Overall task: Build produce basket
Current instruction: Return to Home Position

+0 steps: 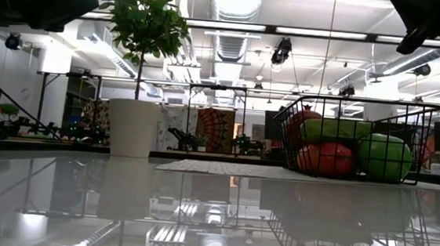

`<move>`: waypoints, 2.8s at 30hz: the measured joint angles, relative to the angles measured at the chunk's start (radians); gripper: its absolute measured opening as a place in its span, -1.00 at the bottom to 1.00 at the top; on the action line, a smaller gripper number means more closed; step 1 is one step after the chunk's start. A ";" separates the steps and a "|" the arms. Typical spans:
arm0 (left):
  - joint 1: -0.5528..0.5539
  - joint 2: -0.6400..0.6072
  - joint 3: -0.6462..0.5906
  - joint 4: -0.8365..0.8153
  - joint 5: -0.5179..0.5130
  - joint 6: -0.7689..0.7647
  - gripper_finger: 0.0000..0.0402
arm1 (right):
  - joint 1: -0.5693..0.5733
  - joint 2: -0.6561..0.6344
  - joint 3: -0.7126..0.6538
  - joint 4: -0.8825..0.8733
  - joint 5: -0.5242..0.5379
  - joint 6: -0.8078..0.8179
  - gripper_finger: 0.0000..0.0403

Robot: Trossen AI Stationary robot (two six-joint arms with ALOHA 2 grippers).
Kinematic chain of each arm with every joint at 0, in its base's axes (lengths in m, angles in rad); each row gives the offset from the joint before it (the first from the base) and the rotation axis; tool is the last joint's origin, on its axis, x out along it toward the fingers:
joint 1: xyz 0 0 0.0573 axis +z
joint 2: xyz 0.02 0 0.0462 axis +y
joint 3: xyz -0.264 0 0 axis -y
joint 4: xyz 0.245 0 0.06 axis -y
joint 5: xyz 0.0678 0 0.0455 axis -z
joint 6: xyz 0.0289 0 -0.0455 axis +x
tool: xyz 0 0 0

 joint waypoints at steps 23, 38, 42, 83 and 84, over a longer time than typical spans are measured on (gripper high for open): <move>0.000 0.059 -0.001 0.000 0.000 0.000 -0.90 | 0.000 0.032 0.000 -0.006 0.000 0.040 -0.96; 0.000 0.084 -0.001 0.000 0.000 0.000 -0.90 | 0.000 0.032 -0.001 -0.006 0.000 0.040 -0.96; 0.000 0.084 -0.001 0.000 0.000 0.000 -0.90 | 0.000 0.032 -0.001 -0.006 0.000 0.040 -0.96; 0.000 0.084 -0.001 0.000 0.000 0.000 -0.90 | 0.000 0.031 -0.001 -0.006 0.000 0.040 -0.96; 0.000 0.084 -0.001 0.000 0.000 0.000 -0.90 | 0.000 0.031 -0.001 -0.006 0.000 0.040 -0.96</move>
